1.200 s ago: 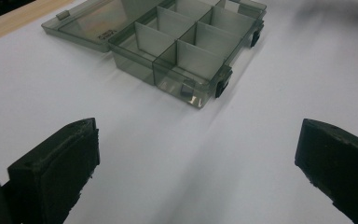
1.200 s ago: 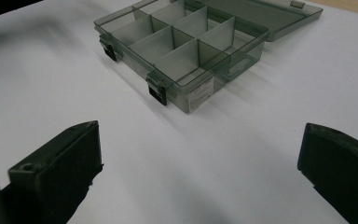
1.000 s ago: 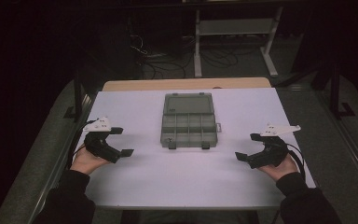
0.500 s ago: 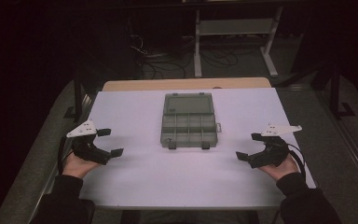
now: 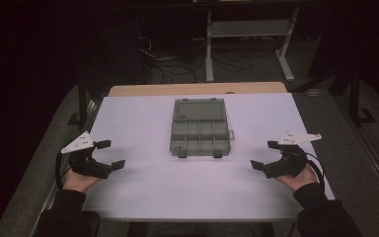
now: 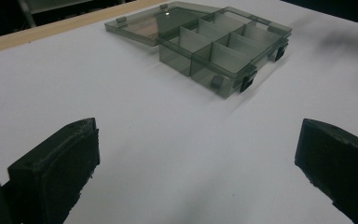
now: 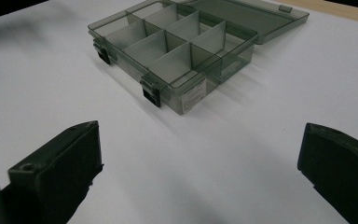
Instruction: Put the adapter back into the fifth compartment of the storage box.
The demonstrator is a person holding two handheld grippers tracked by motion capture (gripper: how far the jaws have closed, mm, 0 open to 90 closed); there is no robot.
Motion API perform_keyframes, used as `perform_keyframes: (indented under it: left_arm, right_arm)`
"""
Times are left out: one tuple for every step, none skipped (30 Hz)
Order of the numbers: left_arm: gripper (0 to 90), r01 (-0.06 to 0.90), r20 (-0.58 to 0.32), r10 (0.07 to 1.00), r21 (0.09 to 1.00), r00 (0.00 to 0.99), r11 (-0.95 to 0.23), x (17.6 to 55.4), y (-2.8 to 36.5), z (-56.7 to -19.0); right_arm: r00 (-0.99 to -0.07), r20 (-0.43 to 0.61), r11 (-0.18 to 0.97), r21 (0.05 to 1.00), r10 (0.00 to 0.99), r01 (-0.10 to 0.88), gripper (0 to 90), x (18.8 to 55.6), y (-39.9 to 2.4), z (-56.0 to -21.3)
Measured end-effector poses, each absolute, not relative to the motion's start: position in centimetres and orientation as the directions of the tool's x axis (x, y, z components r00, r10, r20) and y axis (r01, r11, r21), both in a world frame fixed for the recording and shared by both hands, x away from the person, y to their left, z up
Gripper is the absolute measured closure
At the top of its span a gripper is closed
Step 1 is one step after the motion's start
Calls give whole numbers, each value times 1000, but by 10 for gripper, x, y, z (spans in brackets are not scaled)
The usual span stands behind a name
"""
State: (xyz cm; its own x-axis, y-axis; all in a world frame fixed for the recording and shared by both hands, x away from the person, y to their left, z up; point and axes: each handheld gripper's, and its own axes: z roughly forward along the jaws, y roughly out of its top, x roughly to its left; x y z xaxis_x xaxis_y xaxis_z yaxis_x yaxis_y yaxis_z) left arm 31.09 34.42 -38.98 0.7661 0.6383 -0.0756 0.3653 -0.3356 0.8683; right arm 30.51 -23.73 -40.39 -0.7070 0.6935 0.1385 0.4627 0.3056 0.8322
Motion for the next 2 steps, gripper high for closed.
perform_keyframes:
  left_arm:
    - [0, 365, -76, 638, 868, 766, -336, 311, 344, -390]
    - [0, 365, -73, 638, 867, 767, -340, 311, 344, -390]
  right_arm:
    - [-707, 138, 306, 832, 693, 463, 0, 305, -237, -404]
    - [-706, 139, 302, 835, 694, 461, 0, 305, -238, -404]
